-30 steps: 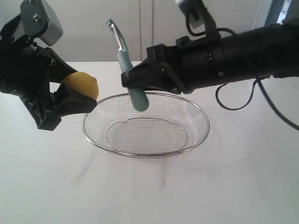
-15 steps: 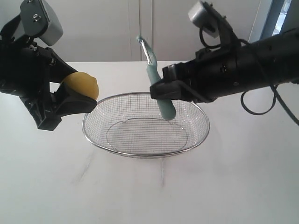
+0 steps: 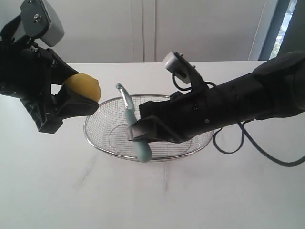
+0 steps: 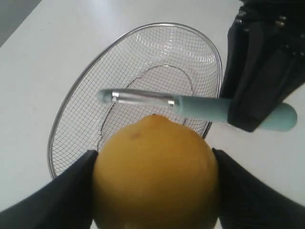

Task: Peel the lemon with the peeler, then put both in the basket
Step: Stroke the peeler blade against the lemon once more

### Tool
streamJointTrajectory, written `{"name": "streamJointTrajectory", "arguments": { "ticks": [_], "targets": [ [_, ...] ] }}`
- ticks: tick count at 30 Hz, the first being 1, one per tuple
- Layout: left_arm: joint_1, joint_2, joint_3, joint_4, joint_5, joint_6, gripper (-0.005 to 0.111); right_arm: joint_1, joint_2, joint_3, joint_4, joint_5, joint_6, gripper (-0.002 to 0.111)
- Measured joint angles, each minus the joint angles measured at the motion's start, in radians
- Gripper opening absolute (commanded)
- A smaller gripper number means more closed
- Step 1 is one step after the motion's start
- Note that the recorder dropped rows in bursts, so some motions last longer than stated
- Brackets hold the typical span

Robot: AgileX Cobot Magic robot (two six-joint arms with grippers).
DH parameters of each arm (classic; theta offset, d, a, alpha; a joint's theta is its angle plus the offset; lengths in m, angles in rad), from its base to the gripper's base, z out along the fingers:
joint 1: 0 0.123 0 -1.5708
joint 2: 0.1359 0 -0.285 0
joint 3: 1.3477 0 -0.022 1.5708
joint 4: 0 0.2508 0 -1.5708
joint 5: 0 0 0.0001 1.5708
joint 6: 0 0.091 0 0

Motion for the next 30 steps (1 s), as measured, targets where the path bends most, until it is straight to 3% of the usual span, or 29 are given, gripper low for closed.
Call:
{"name": "streamJointTrajectory", "arguments": {
  "ticks": [8, 30],
  "targets": [
    [0.0, 0.0, 0.0, 0.0, 0.0, 0.0, 0.0, 0.052, 0.01, 0.0, 0.154, 0.068, -0.069, 0.0],
    [0.0, 0.0, 0.0, 0.0, 0.0, -0.002, 0.0, 0.054, -0.01, 0.0, 0.188, 0.082, -0.106, 0.0]
  ]
}}
